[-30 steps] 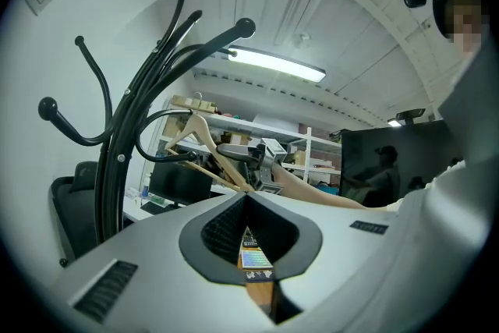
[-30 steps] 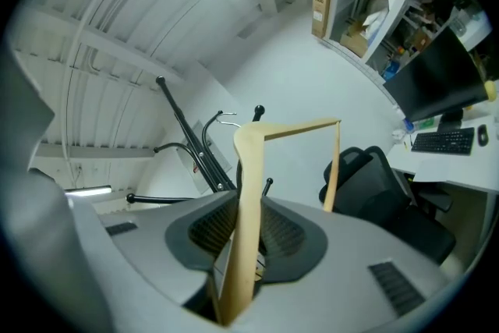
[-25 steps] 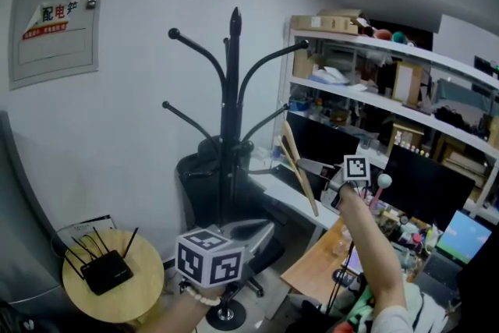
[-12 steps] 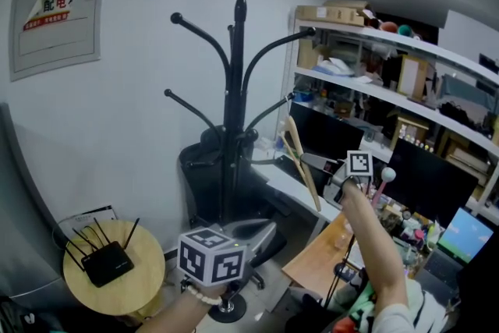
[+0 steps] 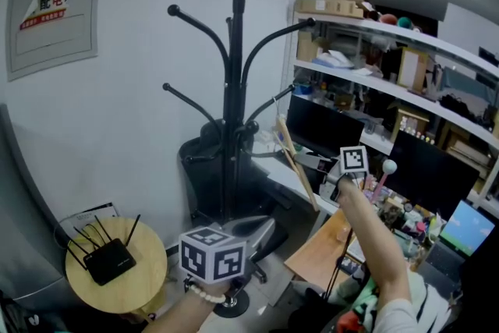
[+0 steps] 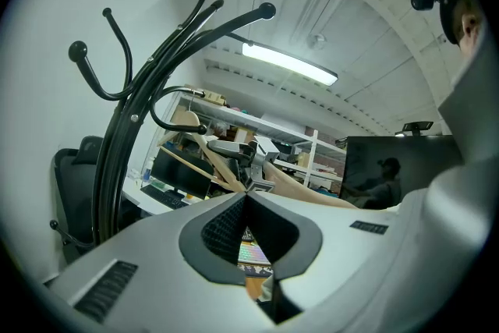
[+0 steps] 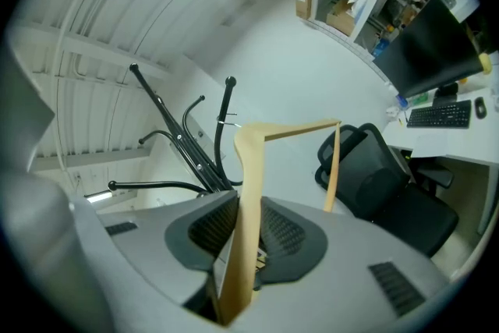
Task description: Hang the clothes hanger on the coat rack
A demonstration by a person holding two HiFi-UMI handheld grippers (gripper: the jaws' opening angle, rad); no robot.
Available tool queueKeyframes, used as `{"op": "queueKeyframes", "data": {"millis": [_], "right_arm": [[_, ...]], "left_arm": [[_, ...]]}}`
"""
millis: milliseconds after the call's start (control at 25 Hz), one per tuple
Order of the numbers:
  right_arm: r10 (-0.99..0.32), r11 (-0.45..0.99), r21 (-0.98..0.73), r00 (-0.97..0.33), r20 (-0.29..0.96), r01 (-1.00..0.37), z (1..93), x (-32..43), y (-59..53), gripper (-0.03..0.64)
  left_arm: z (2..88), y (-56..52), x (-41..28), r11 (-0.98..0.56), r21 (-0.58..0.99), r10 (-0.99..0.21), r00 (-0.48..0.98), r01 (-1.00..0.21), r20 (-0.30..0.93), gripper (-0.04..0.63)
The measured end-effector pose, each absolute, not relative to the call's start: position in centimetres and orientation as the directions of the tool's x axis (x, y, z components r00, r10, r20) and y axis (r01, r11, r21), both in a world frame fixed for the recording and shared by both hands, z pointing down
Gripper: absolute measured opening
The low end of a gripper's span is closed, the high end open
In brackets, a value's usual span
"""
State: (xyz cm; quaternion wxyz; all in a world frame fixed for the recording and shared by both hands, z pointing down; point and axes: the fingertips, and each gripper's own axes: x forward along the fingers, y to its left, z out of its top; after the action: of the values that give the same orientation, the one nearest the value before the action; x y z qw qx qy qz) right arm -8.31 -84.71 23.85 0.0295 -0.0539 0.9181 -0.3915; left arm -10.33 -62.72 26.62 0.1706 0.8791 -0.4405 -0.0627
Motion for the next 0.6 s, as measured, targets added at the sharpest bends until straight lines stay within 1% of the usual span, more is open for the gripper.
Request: {"op": "queueKeyframes", "data": {"millis": [200,600], "right_arm": [[-0.076,0.704,-0.708,-0.997,0.008,-0.059,24.5,-9.6,-83.3,0.109],[-0.043,0.691,-0.722,-0.999,0.027,-0.050,25.6,-10.6,-81.9,0.109]], "left_arm": [[27.4,-62.4,-10.3,-0.551,0.376,-0.793,0.608,-0.745,0.042,-0.002],[27.9,-62.3,-10.8,-0.535,0.391,-0.802,0.596,-0.749,0.043,-0.003]]}}
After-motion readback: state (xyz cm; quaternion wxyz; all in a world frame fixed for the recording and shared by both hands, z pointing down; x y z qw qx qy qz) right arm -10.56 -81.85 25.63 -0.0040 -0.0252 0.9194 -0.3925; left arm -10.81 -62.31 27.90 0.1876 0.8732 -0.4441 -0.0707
